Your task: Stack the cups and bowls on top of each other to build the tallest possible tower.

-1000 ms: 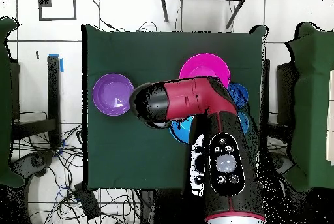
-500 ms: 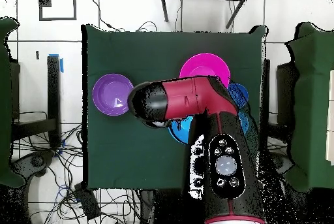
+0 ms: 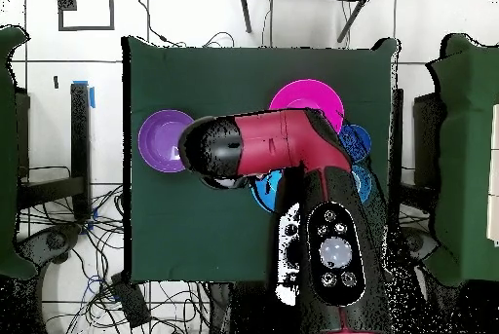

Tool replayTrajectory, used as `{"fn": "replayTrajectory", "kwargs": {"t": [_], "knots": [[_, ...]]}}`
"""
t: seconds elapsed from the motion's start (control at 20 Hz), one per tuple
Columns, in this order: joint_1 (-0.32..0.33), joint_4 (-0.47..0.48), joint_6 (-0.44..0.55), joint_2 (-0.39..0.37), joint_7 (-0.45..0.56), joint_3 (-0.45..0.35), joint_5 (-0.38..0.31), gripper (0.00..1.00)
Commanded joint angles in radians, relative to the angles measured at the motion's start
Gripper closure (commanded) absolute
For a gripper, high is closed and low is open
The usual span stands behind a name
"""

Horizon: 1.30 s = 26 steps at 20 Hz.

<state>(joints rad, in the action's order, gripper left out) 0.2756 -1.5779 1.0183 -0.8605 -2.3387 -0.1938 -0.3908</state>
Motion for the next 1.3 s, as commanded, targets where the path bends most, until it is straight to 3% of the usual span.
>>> {"fn": "replayTrajectory", "kwargs": {"t": [0.05,0.25,0.6,1.0,1.3], "knots": [[-0.025,0.031,0.171,-0.004,0.182,-0.096,0.016,0.00],[-0.044,0.064,0.197,0.003,0.150,-0.104,0.036,0.00],[-0.110,0.159,0.173,0.087,0.031,-0.096,0.040,0.00],[-0.160,0.213,0.020,0.195,-0.029,-0.093,0.064,0.00],[-0.209,0.267,-0.001,0.231,-0.062,-0.077,0.086,0.00]]}}
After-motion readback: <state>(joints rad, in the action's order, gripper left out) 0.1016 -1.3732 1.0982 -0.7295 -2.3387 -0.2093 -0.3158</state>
